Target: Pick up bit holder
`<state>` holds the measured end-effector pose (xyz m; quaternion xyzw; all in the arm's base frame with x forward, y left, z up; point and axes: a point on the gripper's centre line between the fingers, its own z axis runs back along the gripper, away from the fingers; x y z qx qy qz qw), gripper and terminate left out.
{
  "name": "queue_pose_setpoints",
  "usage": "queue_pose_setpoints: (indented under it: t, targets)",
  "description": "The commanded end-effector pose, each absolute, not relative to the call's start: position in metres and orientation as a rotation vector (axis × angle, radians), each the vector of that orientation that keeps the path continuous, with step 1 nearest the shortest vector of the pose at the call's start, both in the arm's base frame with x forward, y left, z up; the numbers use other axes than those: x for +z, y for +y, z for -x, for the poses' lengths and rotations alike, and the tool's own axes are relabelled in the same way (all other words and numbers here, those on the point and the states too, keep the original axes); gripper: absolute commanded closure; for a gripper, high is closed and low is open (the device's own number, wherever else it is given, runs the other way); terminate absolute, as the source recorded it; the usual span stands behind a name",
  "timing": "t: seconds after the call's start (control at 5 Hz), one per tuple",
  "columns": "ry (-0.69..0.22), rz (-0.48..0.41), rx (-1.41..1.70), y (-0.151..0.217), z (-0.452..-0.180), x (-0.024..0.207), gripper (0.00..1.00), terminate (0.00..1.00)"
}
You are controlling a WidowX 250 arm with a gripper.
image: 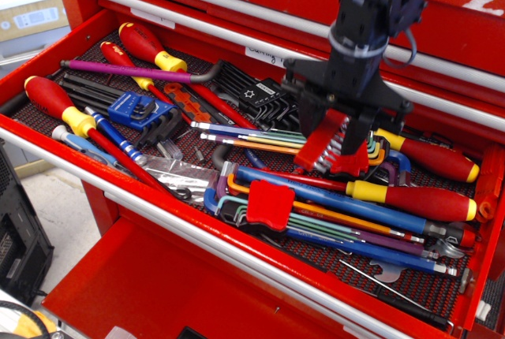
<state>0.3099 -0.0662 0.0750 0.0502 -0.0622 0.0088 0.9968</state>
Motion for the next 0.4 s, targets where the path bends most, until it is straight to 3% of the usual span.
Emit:
queue_pose_setpoints:
  t: [0.0,0.2]
  targets:
    - [-0.261,-0.173,-0.039,-0.0558,-0.3168,0.1597,1.0,0.0]
    - [-0.269,-0.164,-0.047,-0.0577,-0.3127,0.1637,1.0,1.0]
